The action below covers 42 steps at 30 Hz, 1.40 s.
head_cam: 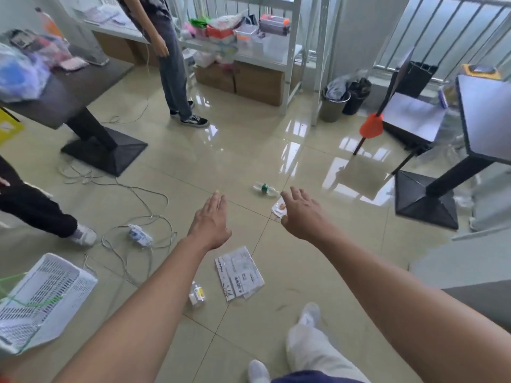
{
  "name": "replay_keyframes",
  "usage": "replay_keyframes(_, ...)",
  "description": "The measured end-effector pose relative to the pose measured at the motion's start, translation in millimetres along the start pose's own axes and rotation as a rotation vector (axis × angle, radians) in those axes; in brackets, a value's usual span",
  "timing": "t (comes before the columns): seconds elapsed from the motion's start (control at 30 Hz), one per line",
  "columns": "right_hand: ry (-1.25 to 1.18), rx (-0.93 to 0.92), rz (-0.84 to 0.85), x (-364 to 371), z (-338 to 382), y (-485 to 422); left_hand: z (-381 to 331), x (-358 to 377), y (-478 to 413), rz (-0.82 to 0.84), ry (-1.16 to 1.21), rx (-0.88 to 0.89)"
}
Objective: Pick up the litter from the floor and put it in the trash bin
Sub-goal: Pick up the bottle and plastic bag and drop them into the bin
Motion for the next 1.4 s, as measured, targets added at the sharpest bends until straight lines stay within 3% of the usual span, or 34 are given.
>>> replay_keyframes(0.37, -0.040, 0.104, 0.082, -19, -47, -204, 41, -24, -181, 0.115, 0.087, -0.049)
replay_keyframes(0.53, -0.090, 0.109, 0.061, -47, -34, -280, 48, -77, -263, 0.066, 0.129, 0.012)
replay_keyframes(0.67, -0.173, 0.141, 0.109, -59, -19, -352, 71, -94, -348, 0.124, 0.125, 0.060)
replay_keyframes(0.83, -0.253, 0.345, 0.058, -73, -36, -436, 84, -89, -477, 0.239, 0.026, 0.256)
replay_keyframes(1.07, -0.362, 0.735, 0.064, -67, -64, -466, 46, -106, -590, 0.384, -0.187, 0.668)
replay_keyframes(1.4, -0.627, 1.144, -0.035, -6, -114, -428, -51, -85, -637, 0.562, -0.500, 0.980)
Point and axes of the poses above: each hand's wrist, its own y-axis away from the middle knuckle, its own x-axis out of the palm, z = x × y, the point moved 9 cm from there along -y, towards the middle knuckle, and after that the axes turned 1 degree about x, right-handed, at the moved point
